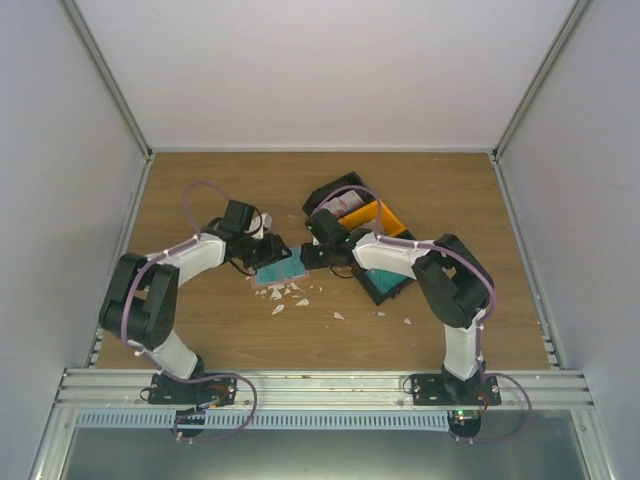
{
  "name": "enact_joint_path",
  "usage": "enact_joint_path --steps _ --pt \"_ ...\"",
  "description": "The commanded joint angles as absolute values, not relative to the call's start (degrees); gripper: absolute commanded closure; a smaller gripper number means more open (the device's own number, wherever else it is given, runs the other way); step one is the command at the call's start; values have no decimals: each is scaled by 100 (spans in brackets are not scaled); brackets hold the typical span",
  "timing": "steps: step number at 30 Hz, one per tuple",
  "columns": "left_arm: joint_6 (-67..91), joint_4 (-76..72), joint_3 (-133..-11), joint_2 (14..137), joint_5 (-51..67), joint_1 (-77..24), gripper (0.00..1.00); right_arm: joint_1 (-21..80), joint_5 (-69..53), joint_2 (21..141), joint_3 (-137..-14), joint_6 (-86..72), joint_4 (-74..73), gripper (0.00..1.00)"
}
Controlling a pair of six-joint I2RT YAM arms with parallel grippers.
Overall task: Put the credit cards into the card holder
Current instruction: Insert the credit card into the card holder.
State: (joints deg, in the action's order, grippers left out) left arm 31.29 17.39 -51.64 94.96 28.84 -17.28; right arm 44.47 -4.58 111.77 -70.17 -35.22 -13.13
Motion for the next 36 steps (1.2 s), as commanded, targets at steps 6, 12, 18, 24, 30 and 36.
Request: enact_joint_path --steps 6,12,18,24,30,36 --pt "3056 2272 -4792 8084 1569 -1660 41 4957 144 11371 -7947 -3102 -2096 59" --pt "3093 2112 -4280 7792 1793 -1329 47 5168 -594 11894 -8432 -2874 -2003 64" --pt "3088 1803 -3903 7823 2267 -1053 54 5168 -906 12370 -8636 -2866 -2102 69" --pt "3089 1387 -3650 7963 2783 -858 58 5169 -456 12493 -8652 -3025 -2405 77" --pt "3098 1050 -3541 8116 3109 -754 60 5163 -196 12532 -8607 -3115 -2590 86" --pt "3087 866 -3550 8370 3242 -728 60 5159 -202 12542 -8574 -3146 -2583 92"
